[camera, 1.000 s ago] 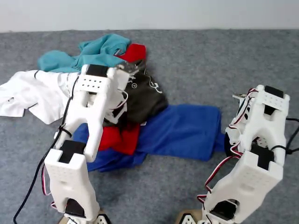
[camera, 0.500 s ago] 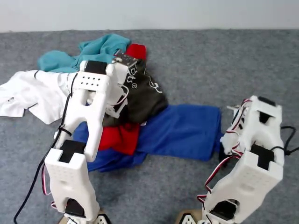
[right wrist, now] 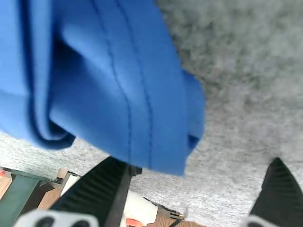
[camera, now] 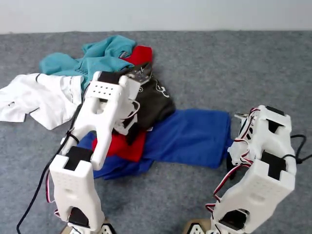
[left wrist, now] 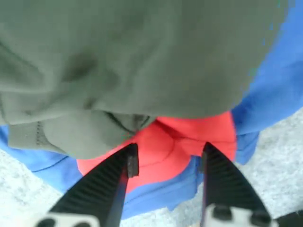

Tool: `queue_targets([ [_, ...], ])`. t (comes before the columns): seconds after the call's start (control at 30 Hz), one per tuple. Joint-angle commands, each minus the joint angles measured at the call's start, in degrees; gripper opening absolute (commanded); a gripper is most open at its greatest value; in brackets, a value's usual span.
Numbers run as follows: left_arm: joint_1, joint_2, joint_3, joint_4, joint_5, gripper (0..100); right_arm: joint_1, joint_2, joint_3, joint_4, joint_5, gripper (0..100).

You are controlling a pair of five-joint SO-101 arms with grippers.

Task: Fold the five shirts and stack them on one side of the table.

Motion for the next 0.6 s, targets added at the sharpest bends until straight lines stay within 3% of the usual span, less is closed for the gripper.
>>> queue_targets([
  [0.0, -2.4, -0.4, 2.2, -0.9, -1.5, 22, -0.1, -2.2, 0.2, -0.3, 0.4, 39.4],
  [0.33, -3.3, 0.4, 2.9, -8.9, -1.3, 22, -0.1, -2.3, 0.2, -0.3, 0.4, 39.4],
  [0.57, -2.9, 9.7, 2.4, -9.4, -1.5, 18, -0.1, -2.6, 0.4, -0.2, 0.4, 39.4],
])
